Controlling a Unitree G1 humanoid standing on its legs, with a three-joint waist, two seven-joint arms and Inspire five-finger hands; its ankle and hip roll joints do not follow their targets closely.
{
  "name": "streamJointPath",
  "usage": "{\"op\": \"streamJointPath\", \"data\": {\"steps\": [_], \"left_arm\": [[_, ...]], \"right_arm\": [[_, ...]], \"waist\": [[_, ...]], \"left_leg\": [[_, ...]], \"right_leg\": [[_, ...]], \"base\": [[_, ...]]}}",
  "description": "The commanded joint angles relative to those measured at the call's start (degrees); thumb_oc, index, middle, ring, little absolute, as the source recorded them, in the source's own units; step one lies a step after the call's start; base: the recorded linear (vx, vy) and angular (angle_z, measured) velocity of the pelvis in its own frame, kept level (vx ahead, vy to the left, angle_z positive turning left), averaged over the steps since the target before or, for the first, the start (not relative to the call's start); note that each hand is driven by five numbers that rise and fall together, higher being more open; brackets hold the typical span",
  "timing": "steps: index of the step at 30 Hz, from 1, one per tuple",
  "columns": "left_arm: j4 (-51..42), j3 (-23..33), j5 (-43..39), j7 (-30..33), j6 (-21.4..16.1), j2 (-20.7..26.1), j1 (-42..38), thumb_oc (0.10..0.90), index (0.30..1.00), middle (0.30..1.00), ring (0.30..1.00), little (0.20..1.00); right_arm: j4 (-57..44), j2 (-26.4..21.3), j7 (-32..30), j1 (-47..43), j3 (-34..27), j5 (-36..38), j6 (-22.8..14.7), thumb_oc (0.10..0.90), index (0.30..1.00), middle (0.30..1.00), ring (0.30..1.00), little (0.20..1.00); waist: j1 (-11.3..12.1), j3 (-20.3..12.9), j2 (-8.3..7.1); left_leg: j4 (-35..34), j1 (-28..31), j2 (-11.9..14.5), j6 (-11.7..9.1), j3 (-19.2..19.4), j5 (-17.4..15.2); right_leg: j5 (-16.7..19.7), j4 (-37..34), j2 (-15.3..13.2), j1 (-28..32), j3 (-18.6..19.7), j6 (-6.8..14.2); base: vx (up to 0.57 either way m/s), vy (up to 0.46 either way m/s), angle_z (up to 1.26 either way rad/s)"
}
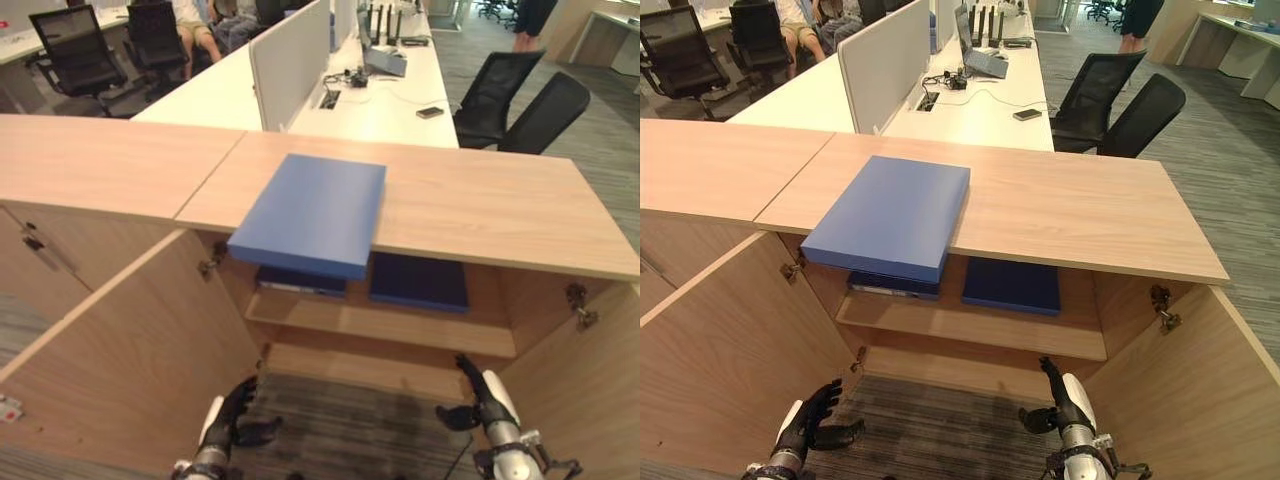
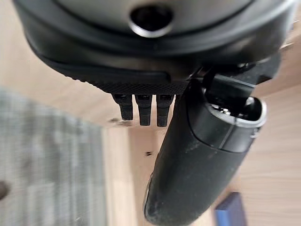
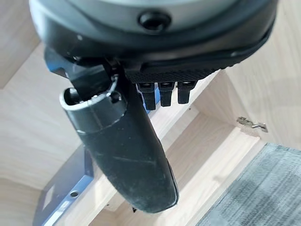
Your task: Put the empty folder in the office cabinet
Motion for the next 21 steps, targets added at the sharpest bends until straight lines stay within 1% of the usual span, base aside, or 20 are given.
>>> {"op": "streamJointPath", "data": {"steps": [1,3,4,5,6,7,8,9,10,12,13,14,16,17,21], "left_arm": [[-5.2,2.7,2.9,2.6,-6.0,3.2,-2.9,0.800,0.900,0.900,0.900,0.900],[-7.8,3.3,7.7,5.1,-6.1,3.4,-2.4,0.800,0.900,0.900,0.900,0.900],[-8.0,3.3,8.0,5.3,-6.0,3.3,-2.3,0.800,0.900,0.900,0.900,0.900],[-11.3,3.8,15.7,8.6,-5.5,4.0,-2.0,0.800,0.900,0.900,0.900,0.900],[-11.5,3.8,16.1,8.8,-5.3,3.9,-1.8,0.800,0.900,0.900,0.900,0.900],[-15.5,4.7,25.5,14.4,-4.9,4.8,-1.7,0.800,0.900,0.900,0.900,0.900],[-17.3,5.1,29.2,17.2,-4.6,4.9,-1.4,0.800,0.900,0.900,0.900,0.900],[-17.4,5.1,29.4,17.3,-4.5,4.9,-1.3,0.800,0.900,0.900,0.900,0.900],[-18.6,5.5,32.2,19.3,-4.1,5.3,-1.1,0.800,0.900,0.900,0.900,0.900],[-23.7,7.2,42.0,26.2,-2.1,6.6,0.2,0.800,0.900,0.900,0.900,0.900],[-23.9,7.2,42.4,26.5,-2.0,6.5,0.4,0.800,0.900,0.900,0.900,0.900],[-26.3,8.2,44.4,28.5,-1.5,6.1,1.0,0.800,0.900,0.900,0.900,0.900],[-27.6,8.7,44.8,28.9,-1.5,5.9,1.7,0.800,0.900,0.900,0.900,0.900],[-29.2,9.6,46.0,30.1,-1.0,5.7,2.3,0.800,0.900,0.900,0.900,0.900],[-32.7,11.1,44.6,31.2,-1.7,4.7,3.3,0.800,0.900,0.900,0.900,0.900]], "right_arm": [[-6.2,-4.0,-0.5,-3.4,-0.3,-3.9,-5.1,0.800,0.900,0.900,0.900,0.900],[-6.1,-3.6,-0.7,-3.4,-0.4,-3.4,-5.0,0.800,0.900,0.900,0.900,0.900],[-6.1,-3.6,-0.7,-3.3,-0.4,-3.4,-4.9,0.800,0.900,0.900,0.900,0.900],[-5.4,-2.7,-1.3,-3.1,-0.5,-2.8,-5.1,0.800,0.900,0.900,0.900,0.900],[-5.3,-2.7,-1.4,-3.1,-0.5,-2.8,-5.2,0.800,0.900,0.900,0.900,0.900],[-4.2,-1.4,-2.6,-3.4,-0.5,-2.5,-5.4,0.800,0.900,0.900,0.900,0.900],[-4.1,-0.9,-3.2,-3.3,-0.4,-2.5,-5.6,0.800,0.900,0.900,0.900,0.900],[-4.1,-0.8,-3.3,-3.3,-0.4,-2.5,-5.6,0.800,0.900,0.900,0.900,0.900],[-4.1,-0.5,-3.5,-3.0,-0.5,-2.3,-5.9,0.800,0.900,0.900,0.900,0.900],[-3.3,0.7,-4.2,-2.3,-0.3,-1.1,-6.2,0.800,0.900,0.900,0.900,0.900],[-3.2,0.8,-4.3,-2.3,-0.2,-1.1,-6.3,0.800,0.900,0.900,0.900,0.900],[-2.8,1.2,-4.4,-2.0,0.2,-1.0,-6.3,0.800,0.900,0.900,0.900,0.900],[-2.6,1.2,-4.4,-1.9,0.3,-0.9,-6.2,0.800,0.900,0.900,0.900,0.900],[-3.0,1.4,-4.4,-1.6,0.3,-0.5,-6.1,0.800,0.900,0.900,0.900,0.900],[-2.8,1.5,-4.5,-1.9,0.5,0.2,-5.6,0.800,0.900,0.900,0.900,0.900]], "waist": [[2.2,0.3,-0.28],[2.2,0.2,-0.30],[2.2,0.3,-0.32],[2.4,0.2,-0.34],[2.4,0.2,-0.38],[2.6,0.2,-0.47],[2.7,0.3,-0.64],[2.7,0.1,-0.66],[2.7,0.1,-0.66],[3.1,0.0,-0.81],[3.1,0.0,-0.87],[3.4,0.0,-0.90],[3.4,0.0,-0.95],[3.7,-0.1,-1.07],[4.1,-0.2,-1.21]], "left_leg": [[-0.1,3.2,0.8,-1.1,-0.8,-6.1],[-0.1,3.4,0.7,-1.0,-0.9,-6.2],[-0.1,3.4,0.7,-1.0,-0.9,-6.2],[-0.1,3.5,0.7,-1.0,-0.9,-6.4],[-0.1,3.6,0.7,-1.0,-0.9,-6.4],[-0.1,3.5,0.8,-1.0,-0.9,-6.4],[-0.1,3.1,0.6,-1.0,-0.9,-5.7],[-0.1,3.4,0.7,-1.0,-0.9,-6.3],[-0.1,3.4,0.8,-1.1,-0.9,-6.4],[-0.1,3.4,0.7,-1.1,-1.3,-6.7],[-0.1,3.5,0.7,-1.1,-1.3,-6.7],[-0.1,3.6,0.7,-1.1,-1.5,-6.8],[-0.1,3.7,0.7,-1.0,-1.6,-6.8],[-0.1,3.7,0.7,-1.0,-1.9,-6.8],[-0.1,3.7,0.8,-1.0,-2.1,-6.8]], "right_leg": [[-5.5,4.2,-0.9,2.1,-0.5,3.5],[-5.5,4.1,-0.9,2.4,-0.4,3.5],[-5.5,4.0,-0.9,2.4,-0.4,3.5],[-5.4,3.6,-1.0,2.7,-0.4,3.4],[-5.3,3.5,-0.9,2.8,-0.4,3.4],[-5.2,3.0,-0.9,2.9,-0.5,3.5],[-4.6,3.1,-1.1,2.6,-0.6,3.4],[-5.1,2.9,-1.0,2.9,-0.6,3.5],[-5.2,2.8,-0.9,2.9,-0.6,3.5],[-5.3,2.7,-1.0,3.3,-0.8,3.4],[-5.3,2.7,-1.0,3.3,-0.8,3.4],[-5.4,2.7,-0.9,3.5,-0.9,3.4],[-5.5,2.8,-0.9,3.6,-1.0,3.3],[-5.6,2.7,-0.8,3.8,-1.2,3.3],[-5.8,2.7,-0.6,3.8,-1.4,3.1]], "base": [[0.00,-0.001,-0.08],[0.00,0.003,-0.06],[0.00,0.000,0.00],[0.00,0.000,0.00],[0.00,0.000,0.00],[-0.04,-0.011,0.01],[0.00,0.000,0.00],[0.00,0.000,0.00],[0.05,-0.024,0.00],[0.01,-0.015,0.00],[0.03,-0.026,-0.01],[0.00,0.000,0.00],[0.00,0.000,0.00],[0.00,0.000,0.00],[0.00,-0.028,0.13]]}}
